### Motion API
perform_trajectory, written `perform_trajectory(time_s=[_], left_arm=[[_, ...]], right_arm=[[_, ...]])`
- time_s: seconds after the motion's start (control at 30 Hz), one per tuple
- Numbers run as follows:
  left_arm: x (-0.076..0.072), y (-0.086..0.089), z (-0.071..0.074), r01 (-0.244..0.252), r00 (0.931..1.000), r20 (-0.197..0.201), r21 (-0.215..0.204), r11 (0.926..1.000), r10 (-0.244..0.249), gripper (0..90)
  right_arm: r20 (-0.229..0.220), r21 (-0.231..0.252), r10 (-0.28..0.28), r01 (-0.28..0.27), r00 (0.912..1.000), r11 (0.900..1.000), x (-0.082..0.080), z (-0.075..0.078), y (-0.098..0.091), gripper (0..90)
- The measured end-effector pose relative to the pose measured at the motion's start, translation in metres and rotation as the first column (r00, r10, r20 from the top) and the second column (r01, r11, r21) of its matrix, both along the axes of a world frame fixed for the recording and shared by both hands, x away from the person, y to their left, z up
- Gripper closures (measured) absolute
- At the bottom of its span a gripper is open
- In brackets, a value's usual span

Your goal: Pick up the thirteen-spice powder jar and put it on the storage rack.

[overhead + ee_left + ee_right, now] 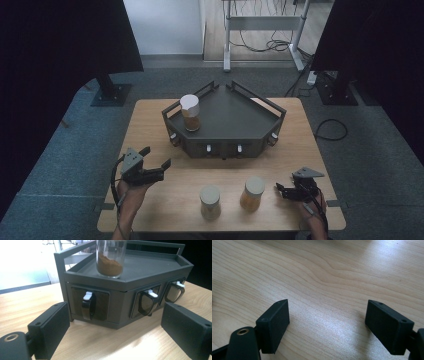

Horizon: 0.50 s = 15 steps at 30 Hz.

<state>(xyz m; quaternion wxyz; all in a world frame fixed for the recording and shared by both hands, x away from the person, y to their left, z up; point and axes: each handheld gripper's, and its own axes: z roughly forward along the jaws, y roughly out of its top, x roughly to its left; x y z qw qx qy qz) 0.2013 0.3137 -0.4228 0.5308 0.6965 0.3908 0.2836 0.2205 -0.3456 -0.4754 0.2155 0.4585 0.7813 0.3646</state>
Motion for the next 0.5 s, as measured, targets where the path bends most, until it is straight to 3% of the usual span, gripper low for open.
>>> perform_trajectory(time_s=[0.5], left_arm=[[0.001, -0.002, -0.016, 0.006, 0.9989, -0.046, -0.011, 0.9999, -0.007, 7.7]], right_arm=[[0.000, 0.000, -0.001, 0.001, 1.0000, 1.0000, 0.000, 0.000, 0.000, 19.0]])
